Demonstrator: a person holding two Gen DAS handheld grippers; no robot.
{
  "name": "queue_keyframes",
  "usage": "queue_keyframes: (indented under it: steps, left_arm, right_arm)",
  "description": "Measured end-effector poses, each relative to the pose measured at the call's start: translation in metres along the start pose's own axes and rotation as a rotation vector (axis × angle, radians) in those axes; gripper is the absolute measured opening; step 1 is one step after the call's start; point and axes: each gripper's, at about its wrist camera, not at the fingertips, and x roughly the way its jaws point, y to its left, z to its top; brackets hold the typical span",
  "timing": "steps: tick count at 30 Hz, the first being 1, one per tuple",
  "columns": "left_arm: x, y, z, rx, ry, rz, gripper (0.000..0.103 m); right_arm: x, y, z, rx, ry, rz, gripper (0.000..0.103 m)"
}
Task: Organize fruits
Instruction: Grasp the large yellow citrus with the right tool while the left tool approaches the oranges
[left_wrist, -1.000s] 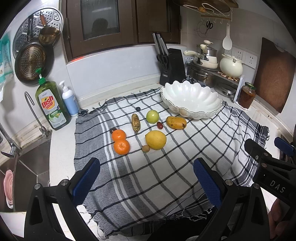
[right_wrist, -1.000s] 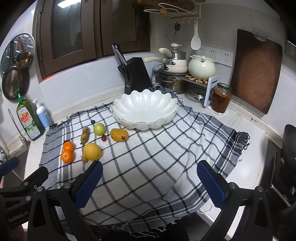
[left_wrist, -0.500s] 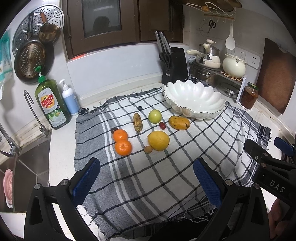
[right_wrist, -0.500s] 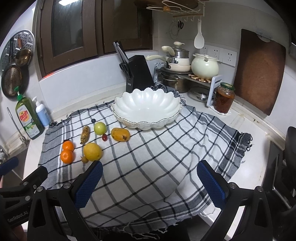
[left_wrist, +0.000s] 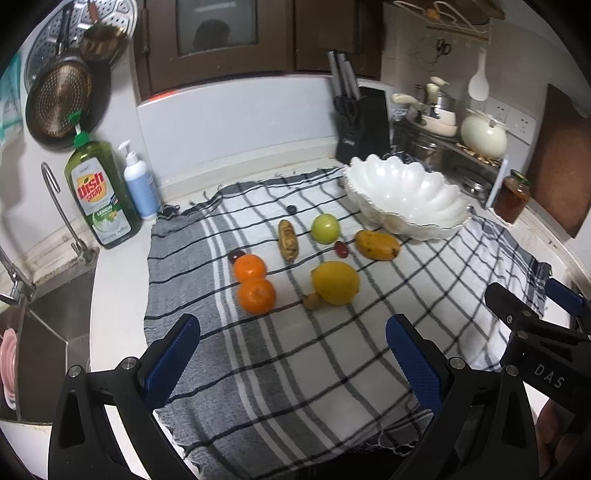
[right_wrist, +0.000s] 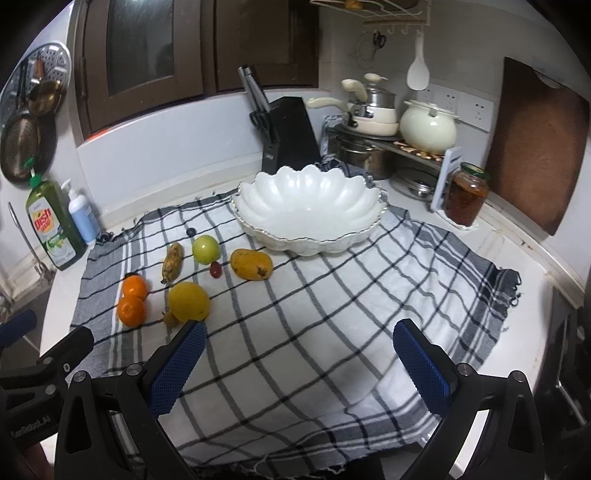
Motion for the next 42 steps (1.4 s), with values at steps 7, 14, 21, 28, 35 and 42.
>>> queue_keyframes:
  steps: [7,14,21,28,35,42]
  left_arm:
    - [0.027,0.026,0.001,-0.054,0.036,0.024,0.102]
    - [0.05,0.054,0.006,-0.095,0.051,0.043,0.102]
    - [0.074,0.072,0.007,-0.116,0.074,0.045,0.102]
    - [0.098,0.09,0.005,-0.134,0.089,0.076,0.102]
    - [0.116,0.102,0.003,-0.143,0.112,0.082,0.102]
    - [0.13,0.11,0.003,-0.149,0.125,0.095,0.102]
  right_arm:
    - [0.032,0.03,0.006,-0.042,0.037,0.035,0.103]
    - [0.058,0.061,0.012,-0.08,0.07,0.076,0.103]
    - [0.084,0.086,0.018,-0.104,0.102,0.105,0.103]
    - [0.11,0.11,0.018,-0.138,0.139,0.108,0.103]
    - [0.137,0.125,0.019,-0.158,0.178,0.102,0.102]
    - [0.16,0.136,0.016,-0.173,0.209,0.097,0.101]
